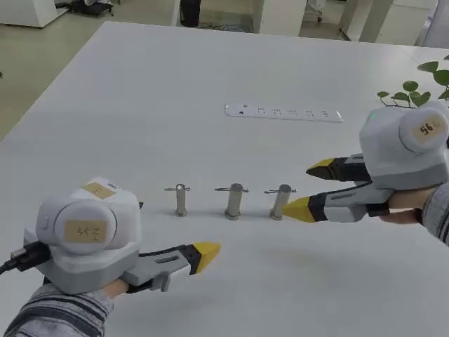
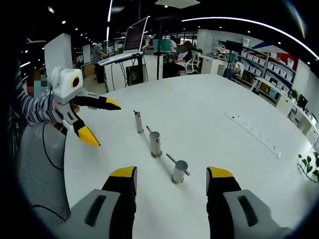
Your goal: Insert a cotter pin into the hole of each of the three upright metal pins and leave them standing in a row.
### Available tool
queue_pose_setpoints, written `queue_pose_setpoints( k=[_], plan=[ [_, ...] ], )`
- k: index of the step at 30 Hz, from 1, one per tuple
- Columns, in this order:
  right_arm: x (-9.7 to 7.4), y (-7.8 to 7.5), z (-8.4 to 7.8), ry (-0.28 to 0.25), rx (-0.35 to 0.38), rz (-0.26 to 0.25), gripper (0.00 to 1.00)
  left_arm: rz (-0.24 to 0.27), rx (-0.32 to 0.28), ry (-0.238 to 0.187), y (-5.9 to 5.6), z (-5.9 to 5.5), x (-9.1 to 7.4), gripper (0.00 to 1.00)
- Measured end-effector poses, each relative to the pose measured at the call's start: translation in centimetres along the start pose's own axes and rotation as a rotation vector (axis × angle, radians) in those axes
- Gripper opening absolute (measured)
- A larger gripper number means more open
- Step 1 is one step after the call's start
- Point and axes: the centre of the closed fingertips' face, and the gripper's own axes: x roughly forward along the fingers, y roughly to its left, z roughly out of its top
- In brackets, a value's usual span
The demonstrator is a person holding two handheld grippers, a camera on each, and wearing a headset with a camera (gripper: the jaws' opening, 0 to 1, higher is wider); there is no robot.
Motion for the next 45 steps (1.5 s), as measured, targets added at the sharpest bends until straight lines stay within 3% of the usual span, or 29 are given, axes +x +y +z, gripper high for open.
queue_pose_setpoints(
  k=[5,6,8,10,14,20,26,33,35,45],
  plan=[
    [-0.7,0.8,-0.1,-0.057,0.090,-0.067,0.62,-0.001,-0.018,-0.024,0.0,0.5,-0.1,0.82],
    [-0.9,0.9,0.0,-0.092,0.138,-0.090,0.63,0.000,-0.020,-0.026,0.0,0.5,-0.1,0.83],
    [-0.9,1.8,-0.1,-0.115,0.185,-0.075,0.65,0.000,-0.033,-0.034,0.0,0.7,-0.1,0.85],
    [-1.0,2.1,-0.7,-0.116,0.192,-0.089,0.68,0.000,-0.029,-0.027,0.0,0.6,-0.1,0.85],
    [-1.2,2.8,-0.8,-0.180,0.261,-0.127,0.71,0.000,-0.012,-0.040,-0.2,1.0,-0.1,0.87],
    [-1.4,3.5,-1.2,-0.207,0.283,-0.154,0.73,0.002,-0.008,-0.038,-0.2,1.0,-0.1,0.90],
    [-1.8,2.4,-1.6,-0.248,0.291,-0.223,0.78,0.015,-0.009,-0.028,0.1,0.8,-0.1,0.93],
    [-1.7,2.2,-1.7,-0.304,0.332,-0.243,0.85,0.017,-0.023,-0.020,0.0,0.6,0.0,0.99],
    [-1.6,2.3,-1.5,-0.319,0.350,-0.225,0.86,0.021,-0.029,-0.017,0.1,0.5,0.0,0.99],
    [-1.1,3.1,-1.5,-0.261,0.276,-0.211,0.87,0.044,-0.042,-0.008,0.6,0.4,-0.1,0.99]
  ],
)
